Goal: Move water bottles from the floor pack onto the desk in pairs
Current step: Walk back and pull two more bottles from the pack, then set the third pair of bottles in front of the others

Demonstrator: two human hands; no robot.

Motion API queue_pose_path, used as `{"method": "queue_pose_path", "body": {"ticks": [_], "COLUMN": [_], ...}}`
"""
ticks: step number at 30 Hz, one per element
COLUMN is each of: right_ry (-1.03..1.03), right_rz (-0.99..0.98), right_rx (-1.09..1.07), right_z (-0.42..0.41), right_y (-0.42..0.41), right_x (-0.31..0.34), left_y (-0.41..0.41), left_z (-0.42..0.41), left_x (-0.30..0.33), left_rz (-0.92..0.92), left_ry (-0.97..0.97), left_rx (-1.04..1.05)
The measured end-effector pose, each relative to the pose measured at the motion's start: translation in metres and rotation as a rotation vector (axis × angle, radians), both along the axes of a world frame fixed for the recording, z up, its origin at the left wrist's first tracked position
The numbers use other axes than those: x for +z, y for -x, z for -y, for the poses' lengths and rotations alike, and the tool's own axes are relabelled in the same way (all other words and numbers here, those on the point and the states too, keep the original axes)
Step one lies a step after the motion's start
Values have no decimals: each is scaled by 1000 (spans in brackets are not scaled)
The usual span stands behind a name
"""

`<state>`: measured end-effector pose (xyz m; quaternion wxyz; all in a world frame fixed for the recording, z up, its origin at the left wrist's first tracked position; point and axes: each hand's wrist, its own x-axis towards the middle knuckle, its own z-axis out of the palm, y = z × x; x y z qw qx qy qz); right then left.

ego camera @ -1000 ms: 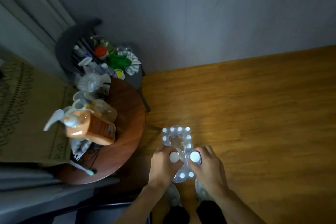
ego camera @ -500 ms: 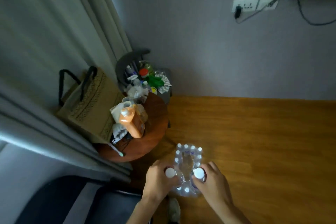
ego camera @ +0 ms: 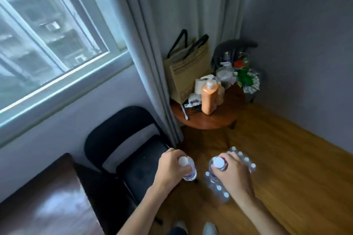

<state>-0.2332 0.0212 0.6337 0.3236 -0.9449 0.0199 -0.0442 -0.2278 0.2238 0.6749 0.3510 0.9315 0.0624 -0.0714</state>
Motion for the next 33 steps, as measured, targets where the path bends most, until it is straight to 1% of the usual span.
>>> {"method": "queue_pose_path", "body": {"ticks": [3,10,15,22,28,33], "right_ry": [17,-22,3,-1,-50,-51], "right_rz": [-11,-43,-45,-61,-119,-150], "right_rx": [111,367,548,737,972,1247], "right_z": [-26,-100,-155,-229,-298,-355], "right_y": [6,36,69,123,170,193], "right_x": [6,14,17,26,37,41], "left_y": [25,95,158,248,320,371], "left_z": [-24,-85,-126,-178,-216,-235], "left_x": [4,12,18,18,19,19], "left_rz": [3,37,51,57,-4,-29], "left_ry": [-12,-81,-92,-107,-92,-60], "left_rx": [102,325,472,636,859,1126]}}
